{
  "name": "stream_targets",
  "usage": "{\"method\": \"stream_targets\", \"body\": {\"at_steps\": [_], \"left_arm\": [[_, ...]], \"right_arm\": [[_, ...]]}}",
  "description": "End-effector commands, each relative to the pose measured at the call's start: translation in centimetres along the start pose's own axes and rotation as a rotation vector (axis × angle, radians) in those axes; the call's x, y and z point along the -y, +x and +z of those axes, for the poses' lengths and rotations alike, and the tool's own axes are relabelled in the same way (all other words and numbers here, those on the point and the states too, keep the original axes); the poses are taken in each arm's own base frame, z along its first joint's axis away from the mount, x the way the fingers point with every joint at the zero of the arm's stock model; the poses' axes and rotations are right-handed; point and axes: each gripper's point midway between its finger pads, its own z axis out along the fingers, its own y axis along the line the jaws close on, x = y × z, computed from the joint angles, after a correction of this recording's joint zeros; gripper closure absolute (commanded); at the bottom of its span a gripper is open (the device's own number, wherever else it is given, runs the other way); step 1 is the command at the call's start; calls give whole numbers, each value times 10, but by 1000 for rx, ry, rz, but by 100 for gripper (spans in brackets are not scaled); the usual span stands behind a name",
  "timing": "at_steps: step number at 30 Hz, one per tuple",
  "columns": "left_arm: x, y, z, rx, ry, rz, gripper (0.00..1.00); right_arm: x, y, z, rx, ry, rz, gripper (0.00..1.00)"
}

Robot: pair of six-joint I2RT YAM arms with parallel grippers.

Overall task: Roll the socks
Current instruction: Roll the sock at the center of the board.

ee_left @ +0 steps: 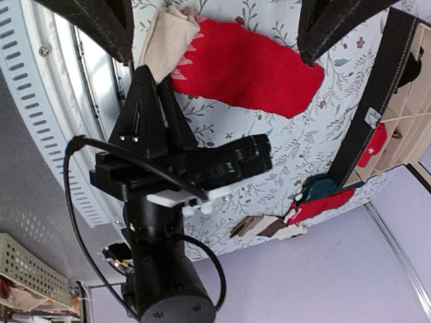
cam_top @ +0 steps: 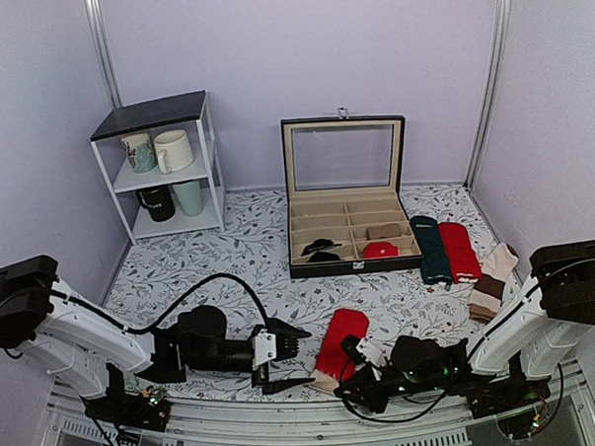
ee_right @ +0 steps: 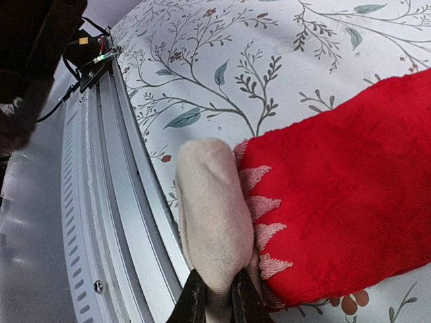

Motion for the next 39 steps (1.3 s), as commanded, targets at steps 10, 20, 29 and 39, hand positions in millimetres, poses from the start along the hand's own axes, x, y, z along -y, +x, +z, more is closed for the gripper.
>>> {"method": "stream_targets", "body": {"at_steps": [10, 20, 29, 39], "left_arm": [[51, 61, 26, -216, 259, 2, 33], [57, 84, 31, -294, 256, -17, 42], [51, 79, 36, -287, 220, -22, 55], [56, 79, 40, -286, 253, -40, 68]], "right_arm": [[41, 83, -8, -334, 106, 81, 90], [42, 86, -11, -347, 96, 95, 90], [43, 90, -9, -365, 91, 102, 90], [44, 94, -8, -381, 91, 117, 90]]}}
